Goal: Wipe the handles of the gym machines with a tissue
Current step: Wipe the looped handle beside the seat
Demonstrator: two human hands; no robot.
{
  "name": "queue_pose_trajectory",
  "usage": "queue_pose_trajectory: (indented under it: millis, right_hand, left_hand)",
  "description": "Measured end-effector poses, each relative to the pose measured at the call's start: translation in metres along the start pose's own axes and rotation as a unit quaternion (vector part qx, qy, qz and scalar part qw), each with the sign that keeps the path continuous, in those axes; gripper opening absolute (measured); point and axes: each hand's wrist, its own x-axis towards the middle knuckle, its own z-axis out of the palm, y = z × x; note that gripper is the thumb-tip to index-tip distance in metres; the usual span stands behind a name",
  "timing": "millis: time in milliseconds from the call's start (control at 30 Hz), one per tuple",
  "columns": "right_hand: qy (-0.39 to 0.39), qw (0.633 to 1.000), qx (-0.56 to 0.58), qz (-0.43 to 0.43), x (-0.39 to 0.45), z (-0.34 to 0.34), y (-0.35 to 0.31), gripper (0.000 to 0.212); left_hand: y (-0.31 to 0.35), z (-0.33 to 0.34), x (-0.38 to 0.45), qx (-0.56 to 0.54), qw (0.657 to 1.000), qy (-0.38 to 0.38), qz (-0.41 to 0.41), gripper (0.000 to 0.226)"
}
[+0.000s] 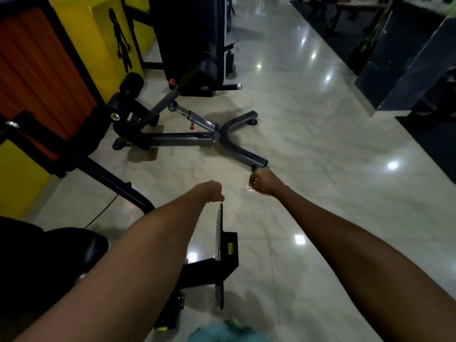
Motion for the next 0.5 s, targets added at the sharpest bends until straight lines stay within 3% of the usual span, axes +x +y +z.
queue_pose_trajectory:
  millis: [200, 333, 500]
  right_hand:
    - [-0.018, 1.000, -0.001, 0.002, 0.026, 0.001, 0.037, 0.017]
    - [-0.033, 0.999, -0.009, -0.019, 0.052, -0.001, 0.054, 0.019]
    - [-0.059, 0.993, -0.062, -0.076, 0.122, -0.011, 0.069, 0.014]
  left_hand:
    - [0.036, -0.020, 0.055, -0.017, 1.000, 0.013, 0.005, 0.026]
    - [0.037, -0.020, 0.081, 0.008, 0.998, 0.063, 0.000, 0.043]
    - [0.011, -0.036, 0.134, -0.015, 0.996, 0.077, -0.051, 0.044]
